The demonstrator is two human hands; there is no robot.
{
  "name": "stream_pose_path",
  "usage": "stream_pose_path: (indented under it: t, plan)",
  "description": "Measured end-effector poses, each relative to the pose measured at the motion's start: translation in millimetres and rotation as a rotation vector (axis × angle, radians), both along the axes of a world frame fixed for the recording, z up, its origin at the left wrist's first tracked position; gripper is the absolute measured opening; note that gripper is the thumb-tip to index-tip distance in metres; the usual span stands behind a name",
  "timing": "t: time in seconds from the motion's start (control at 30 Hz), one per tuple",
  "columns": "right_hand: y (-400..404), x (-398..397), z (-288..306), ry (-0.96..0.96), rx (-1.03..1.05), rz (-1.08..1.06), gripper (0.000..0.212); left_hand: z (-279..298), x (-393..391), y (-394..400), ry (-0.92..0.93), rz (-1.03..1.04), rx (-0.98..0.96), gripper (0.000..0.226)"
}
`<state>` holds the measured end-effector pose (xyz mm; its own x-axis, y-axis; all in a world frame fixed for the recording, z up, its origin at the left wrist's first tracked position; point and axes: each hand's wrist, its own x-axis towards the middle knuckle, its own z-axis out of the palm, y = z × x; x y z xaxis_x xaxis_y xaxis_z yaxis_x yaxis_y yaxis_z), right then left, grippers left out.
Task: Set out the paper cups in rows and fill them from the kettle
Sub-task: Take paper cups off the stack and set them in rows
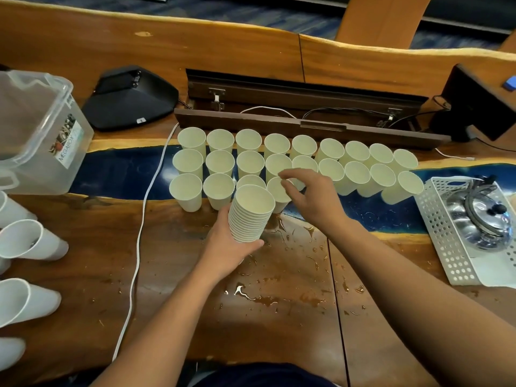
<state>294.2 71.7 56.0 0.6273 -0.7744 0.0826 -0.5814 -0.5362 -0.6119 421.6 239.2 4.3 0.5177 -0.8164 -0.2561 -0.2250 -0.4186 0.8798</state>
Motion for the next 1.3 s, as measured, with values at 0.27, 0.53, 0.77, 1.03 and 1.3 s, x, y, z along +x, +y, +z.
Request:
stream_pose_path:
  t: [0.27, 0.53, 0.77, 1.03, 1.3]
  plan:
    - [36.5, -17.8, 47.5, 0.151, -0.089, 0.520, 0.030, 5.0, -5.4, -2.2, 0.015, -0.042, -0.037, 0.091]
    - [37.2, -18.9, 57.3, 0.354, -0.278, 0.536, 0.031, 15.4, -15.1, -11.1, -0.030, -0.086, -0.007, 0.088]
    - [36.8, -29.2, 74.7, 0.288, -0.261, 0.415, 0.022, 20.8, -19.4, -11.7, -0.071, -0.130, -0.032, 0.090]
    - [19.7, -56.4, 106.9, -0.067, -0.351, 0.180, 0.026, 19.9, -20.5, -12.3, -0.045, -0.101, -0.025, 0.092]
    - [-11.4, -71.4, 58.6, 0.205, -0.201, -0.071, 0.029, 20.6, -28.4, -17.2, -0.047, -0.117, -0.048, 0.090]
